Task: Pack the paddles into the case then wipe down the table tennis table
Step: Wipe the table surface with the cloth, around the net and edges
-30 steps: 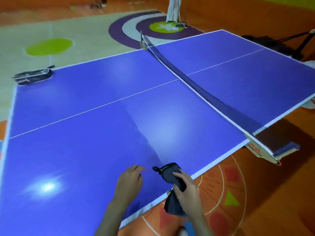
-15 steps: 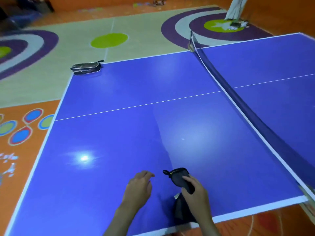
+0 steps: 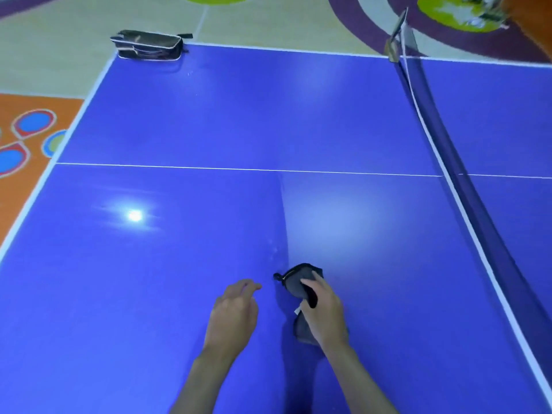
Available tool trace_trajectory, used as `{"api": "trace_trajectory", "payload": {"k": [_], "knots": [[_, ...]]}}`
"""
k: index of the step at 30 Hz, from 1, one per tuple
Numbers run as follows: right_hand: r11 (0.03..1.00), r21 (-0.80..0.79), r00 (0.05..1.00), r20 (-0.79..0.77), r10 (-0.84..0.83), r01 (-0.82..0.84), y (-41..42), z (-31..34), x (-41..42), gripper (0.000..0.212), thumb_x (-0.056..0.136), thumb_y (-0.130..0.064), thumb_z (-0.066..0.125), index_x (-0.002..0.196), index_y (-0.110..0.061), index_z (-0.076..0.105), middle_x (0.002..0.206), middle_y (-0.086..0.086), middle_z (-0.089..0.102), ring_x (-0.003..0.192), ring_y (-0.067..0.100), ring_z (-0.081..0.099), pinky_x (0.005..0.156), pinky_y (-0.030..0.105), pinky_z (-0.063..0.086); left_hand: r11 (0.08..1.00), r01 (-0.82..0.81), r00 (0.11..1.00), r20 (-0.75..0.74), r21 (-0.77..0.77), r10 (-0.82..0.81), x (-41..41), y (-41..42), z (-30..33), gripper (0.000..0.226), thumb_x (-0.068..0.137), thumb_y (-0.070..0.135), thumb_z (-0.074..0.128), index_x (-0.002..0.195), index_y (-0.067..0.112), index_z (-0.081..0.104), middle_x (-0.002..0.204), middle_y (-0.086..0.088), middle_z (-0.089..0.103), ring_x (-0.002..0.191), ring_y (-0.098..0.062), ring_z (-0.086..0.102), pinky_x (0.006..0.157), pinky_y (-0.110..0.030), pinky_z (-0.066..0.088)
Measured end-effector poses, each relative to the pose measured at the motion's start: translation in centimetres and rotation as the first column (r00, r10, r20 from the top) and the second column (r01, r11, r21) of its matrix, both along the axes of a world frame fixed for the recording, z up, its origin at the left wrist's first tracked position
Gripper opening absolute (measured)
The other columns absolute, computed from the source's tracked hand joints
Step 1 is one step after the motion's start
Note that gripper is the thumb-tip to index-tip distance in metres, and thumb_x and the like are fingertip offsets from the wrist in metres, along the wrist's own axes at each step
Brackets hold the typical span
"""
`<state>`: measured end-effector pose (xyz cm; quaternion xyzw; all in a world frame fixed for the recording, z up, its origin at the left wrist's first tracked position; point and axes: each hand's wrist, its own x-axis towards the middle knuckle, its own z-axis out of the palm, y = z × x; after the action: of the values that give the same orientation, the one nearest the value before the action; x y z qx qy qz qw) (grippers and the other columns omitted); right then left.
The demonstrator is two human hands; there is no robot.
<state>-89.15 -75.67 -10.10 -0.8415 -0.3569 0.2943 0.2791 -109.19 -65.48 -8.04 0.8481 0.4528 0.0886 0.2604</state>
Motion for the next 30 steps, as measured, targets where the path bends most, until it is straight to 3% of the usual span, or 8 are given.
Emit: {"api": "trace_trajectory", "payload": {"k": [2, 4, 6, 17, 19, 21, 24, 30], "knots": [[0.995, -0.035, 0.99, 0.101, 0.098, -0.095, 1.6, -2.0, -0.3, 0.06, 0.095, -0.007, 0.06, 0.151, -0.029, 0.053, 0.167, -0.018, 0.025, 0.13, -0.007, 0.052, 0.101, 0.012, 0.04, 0.997, -0.071, 0.997, 0.001, -0.019, 0.071, 0.6, 0.7, -0.9, 0.042, 0.089, 0.001, 0.067, 0.126, 0.021, 0.068, 0.129, 0.005, 0.065, 0.116, -0.022, 0.063, 0.089, -0.045, 0.056], [0.969, -0.108, 0.908, 0.342, 0.244, -0.22, 3.0, -4.7, -0.4, 0.067, 0.095, -0.021, 0.062, 0.159, -0.03, 0.042, 0.172, -0.004, 0.022, 0.157, 0.022, 0.028, 0.123, 0.046, 0.034, 0.989, -0.142, 0.989, 0.04, -0.049, 0.144, 1.6, 1.2, -1.5, 0.045, 0.094, 0.002, 0.061, 0.133, 0.022, 0.064, 0.135, 0.006, 0.062, 0.123, -0.019, 0.059, 0.096, -0.041, 0.053], [0.963, -0.149, 0.849, 0.453, 0.27, -0.226, 4.6, -6.5, 0.2, 0.07, 0.094, -0.037, 0.055, 0.162, -0.035, 0.036, 0.173, 0.004, 0.024, 0.16, 0.029, 0.019, 0.126, 0.059, 0.023, 0.978, -0.196, 0.975, 0.092, -0.072, 0.203, 2.8, 1.8, -1.8, 0.047, 0.098, 0.003, 0.056, 0.14, 0.024, 0.059, 0.141, 0.009, 0.058, 0.129, -0.012, 0.053, 0.103, -0.037, 0.049], [0.969, -0.02, 0.68, 0.709, 0.188, -0.247, 23.8, -9.4, 10.8, 0.055, 0.104, -0.048, 0.046, 0.155, -0.03, 0.049, 0.171, 0.006, 0.03, 0.161, 0.032, 0.017, 0.128, 0.059, 0.012, 0.928, -0.368, 0.901, 0.225, -0.058, 0.371, 9.9, 5.3, -3.7, 0.053, 0.101, 0.004, 0.052, 0.147, 0.03, 0.051, 0.146, 0.016, 0.05, 0.137, -0.005, 0.046, 0.105, -0.042, 0.049], [0.966, 0.081, 0.671, 0.734, 0.108, -0.245, 26.3, -9.5, 12.1, 0.044, 0.106, -0.044, 0.05, 0.145, -0.027, 0.061, 0.165, 0.005, 0.041, 0.156, 0.031, 0.03, 0.125, 0.055, 0.023, 0.934, -0.356, 0.901, 0.252, -0.037, 0.354, 10.5, 5.5, -3.8, 0.053, 0.101, 0.004, 0.049, 0.148, 0.028, 0.05, 0.146, 0.017, 0.05, 0.137, -0.005, 0.047, 0.105, -0.041, 0.05], [0.949, 0.194, 0.663, 0.748, 0.021, -0.249, 28.0, -9.8, 13.0, 0.035, 0.105, -0.039, 0.055, 0.132, -0.023, 0.07, 0.152, 0.003, 0.055, 0.143, 0.031, 0.047, 0.11, 0.049, 0.04, 0.939, -0.343, 0.908, 0.252, -0.014, 0.335, 10.6, 5.4, -4.0, 0.054, 0.098, 0.007, 0.05, 0.147, 0.029, 0.051, 0.145, 0.015, 0.051, 0.135, -0.007, 0.05, 0.102, -0.04, 0.05], [0.913, 0.282, 0.681, 0.732, -0.005, -0.296, 29.5, -10.0, 13.6, 0.03, 0.105, -0.032, 0.059, 0.126, -0.016, 0.073, 0.14, 0.003, 0.064, 0.122, 0.029, 0.059, 0.093, 0.043, 0.048, 0.947, -0.322, 0.918, 0.24, -0.011, 0.315, 10.5, 5.2, -4.3, 0.056, 0.097, 0.008, 0.051, 0.147, 0.032, 0.05, 0.144, 0.014, 0.052, 0.132, -0.008, 0.051, 0.102, -0.037, 0.047], [0.939, 0.135, 0.689, 0.714, 0.13, -0.317, 29.2, -10.1, 12.9, 0.039, 0.107, -0.029, 0.053, 0.14, -0.011, 0.062, 0.158, 0.016, 0.048, 0.132, 0.038, 0.057, 0.108, 0.047, 0.05, 0.945, -0.328, 0.911, 0.26, -0.018, 0.321, 9.4, 4.9, -1.5, 0.06, 0.099, 0.009, 0.051, 0.152, 0.035, 0.04, 0.145, 0.02, 0.048, 0.133, -0.003, 0.048, 0.104, -0.03, 0.043]]}}
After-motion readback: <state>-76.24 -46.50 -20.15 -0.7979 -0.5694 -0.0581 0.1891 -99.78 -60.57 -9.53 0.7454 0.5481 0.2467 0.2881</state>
